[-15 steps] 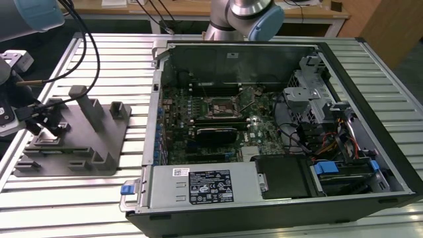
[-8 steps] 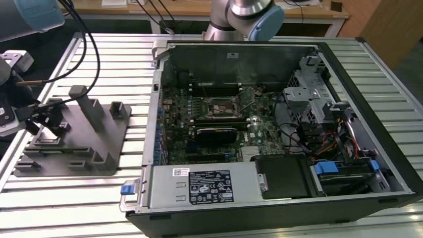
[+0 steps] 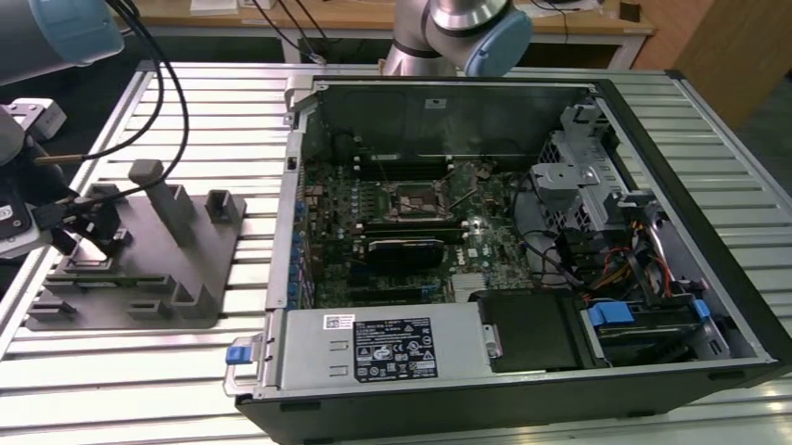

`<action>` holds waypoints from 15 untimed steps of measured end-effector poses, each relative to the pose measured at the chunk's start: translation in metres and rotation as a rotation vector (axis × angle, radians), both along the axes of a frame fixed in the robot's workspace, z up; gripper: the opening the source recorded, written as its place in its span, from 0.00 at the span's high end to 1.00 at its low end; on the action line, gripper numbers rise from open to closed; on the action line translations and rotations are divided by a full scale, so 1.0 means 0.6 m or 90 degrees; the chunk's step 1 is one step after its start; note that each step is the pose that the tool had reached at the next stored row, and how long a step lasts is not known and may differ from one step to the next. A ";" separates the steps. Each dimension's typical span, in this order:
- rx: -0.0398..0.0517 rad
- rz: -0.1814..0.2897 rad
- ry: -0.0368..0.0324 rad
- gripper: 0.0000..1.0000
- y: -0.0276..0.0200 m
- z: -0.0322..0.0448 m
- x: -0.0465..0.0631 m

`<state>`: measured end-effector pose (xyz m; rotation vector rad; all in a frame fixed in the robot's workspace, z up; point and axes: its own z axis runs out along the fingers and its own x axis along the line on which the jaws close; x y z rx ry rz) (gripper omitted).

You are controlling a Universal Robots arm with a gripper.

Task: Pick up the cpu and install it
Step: 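Pick up the cpu and move it towards the insertion slot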

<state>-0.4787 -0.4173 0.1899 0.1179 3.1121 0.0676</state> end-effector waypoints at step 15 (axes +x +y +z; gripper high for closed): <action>0.0040 0.000 -0.0001 0.41 0.0003 -0.009 0.000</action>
